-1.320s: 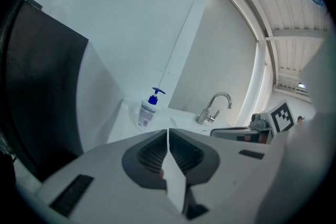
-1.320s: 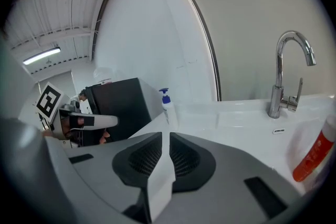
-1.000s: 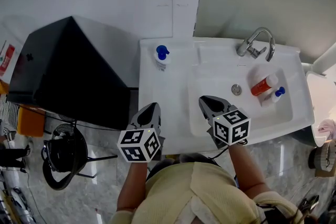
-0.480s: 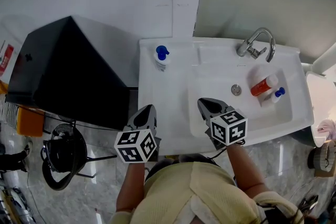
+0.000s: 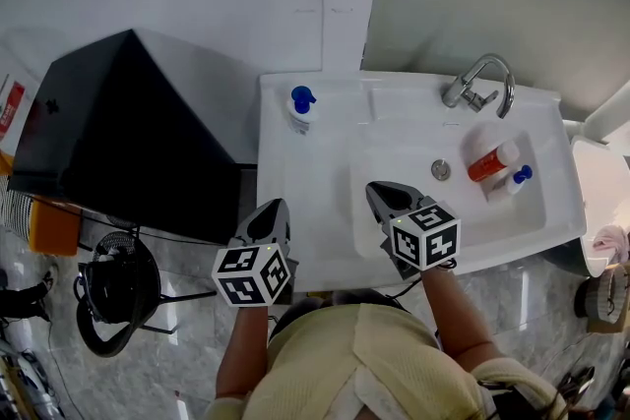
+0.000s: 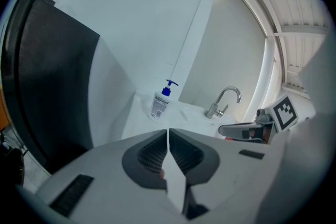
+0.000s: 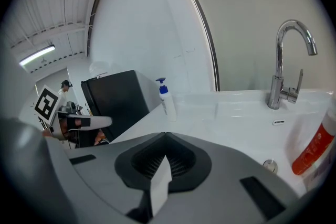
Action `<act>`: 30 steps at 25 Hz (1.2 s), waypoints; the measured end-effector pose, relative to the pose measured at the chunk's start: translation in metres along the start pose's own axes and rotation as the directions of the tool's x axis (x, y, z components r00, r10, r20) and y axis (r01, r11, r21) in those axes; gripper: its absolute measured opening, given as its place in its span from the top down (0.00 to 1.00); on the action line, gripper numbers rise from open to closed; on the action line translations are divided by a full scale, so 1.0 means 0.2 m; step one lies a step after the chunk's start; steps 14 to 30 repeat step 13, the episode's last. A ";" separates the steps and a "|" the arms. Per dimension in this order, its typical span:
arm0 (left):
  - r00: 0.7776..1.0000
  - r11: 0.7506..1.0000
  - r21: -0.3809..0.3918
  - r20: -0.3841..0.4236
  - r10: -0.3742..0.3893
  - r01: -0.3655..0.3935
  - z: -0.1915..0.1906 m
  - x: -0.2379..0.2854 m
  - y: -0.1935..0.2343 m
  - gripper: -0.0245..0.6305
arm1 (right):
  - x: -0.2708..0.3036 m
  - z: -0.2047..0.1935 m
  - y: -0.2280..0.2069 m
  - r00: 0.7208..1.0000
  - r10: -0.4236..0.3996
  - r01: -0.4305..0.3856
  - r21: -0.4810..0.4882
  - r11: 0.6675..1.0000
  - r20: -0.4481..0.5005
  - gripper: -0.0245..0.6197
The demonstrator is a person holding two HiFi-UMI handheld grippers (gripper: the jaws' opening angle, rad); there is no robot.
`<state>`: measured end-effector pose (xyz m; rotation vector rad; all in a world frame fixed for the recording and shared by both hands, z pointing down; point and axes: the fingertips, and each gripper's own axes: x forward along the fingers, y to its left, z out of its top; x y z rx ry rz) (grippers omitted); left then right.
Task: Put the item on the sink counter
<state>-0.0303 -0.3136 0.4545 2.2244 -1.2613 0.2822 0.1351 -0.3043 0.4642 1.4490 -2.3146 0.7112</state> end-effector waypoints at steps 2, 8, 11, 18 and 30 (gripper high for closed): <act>1.000 1.000 -0.003 -0.002 0.000 0.000 0.00 0.00 0.00 0.89 | 0.00 0.01 0.00 1.000 0.005 -0.005 0.004 1.000 0.000 0.92; 1.000 1.000 0.005 -0.005 -0.006 0.006 0.00 0.01 -0.01 0.89 | 0.01 0.01 0.01 1.000 0.021 -0.021 0.013 1.000 -0.001 0.92; 1.000 1.000 0.005 -0.005 -0.008 0.008 0.00 0.01 -0.02 0.89 | 0.01 0.01 0.01 1.000 0.022 -0.022 0.009 1.000 -0.002 0.92; 1.000 1.000 0.004 -0.007 -0.010 0.010 0.00 0.02 -0.03 0.89 | 0.01 0.02 0.01 1.000 0.023 -0.023 0.007 1.000 -0.001 0.92; 1.000 1.000 0.004 -0.007 -0.010 0.010 0.00 0.02 -0.03 0.89 | 0.01 0.02 0.01 1.000 0.023 -0.023 0.007 1.000 -0.001 0.92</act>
